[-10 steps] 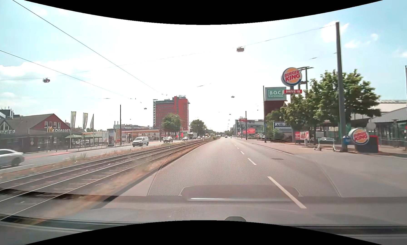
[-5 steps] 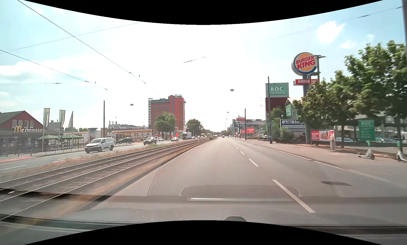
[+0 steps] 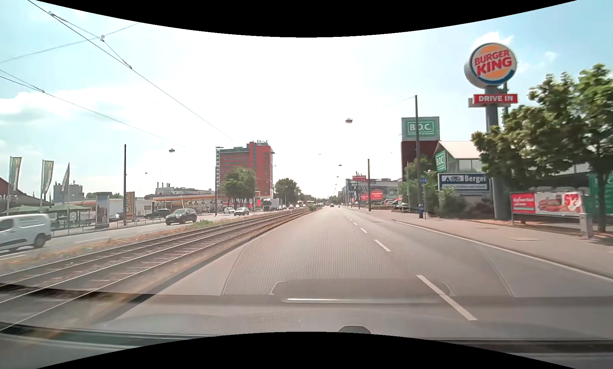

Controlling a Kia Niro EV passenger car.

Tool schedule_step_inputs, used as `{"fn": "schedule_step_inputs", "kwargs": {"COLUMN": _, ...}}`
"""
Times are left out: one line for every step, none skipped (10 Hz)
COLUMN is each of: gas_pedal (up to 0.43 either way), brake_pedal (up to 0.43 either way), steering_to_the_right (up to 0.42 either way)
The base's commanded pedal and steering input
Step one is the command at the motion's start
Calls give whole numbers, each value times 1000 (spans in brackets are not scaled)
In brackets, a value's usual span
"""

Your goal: Follow the waypoints while adhering to traffic rules and regulations

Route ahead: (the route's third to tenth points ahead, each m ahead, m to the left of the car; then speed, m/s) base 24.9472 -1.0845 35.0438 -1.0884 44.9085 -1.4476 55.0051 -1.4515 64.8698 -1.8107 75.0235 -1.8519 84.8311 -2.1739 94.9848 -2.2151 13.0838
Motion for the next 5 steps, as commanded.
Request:
{"fn": "schedule_step_inputs", "kwargs": {"gas_pedal": 59, "brake_pedal": 0, "steering_to_the_right": 2}}
{"fn": "schedule_step_inputs", "kwargs": {"gas_pedal": 59, "brake_pedal": 0, "steering_to_the_right": 2}}
{"fn": "schedule_step_inputs", "kwargs": {"gas_pedal": 59, "brake_pedal": 0, "steering_to_the_right": 2}}
{"fn": "schedule_step_inputs", "kwargs": {"gas_pedal": 59, "brake_pedal": 0, "steering_to_the_right": 2}}
{"fn": "schedule_step_inputs", "kwargs": {"gas_pedal": 59, "brake_pedal": 0, "steering_to_the_right": 2}}
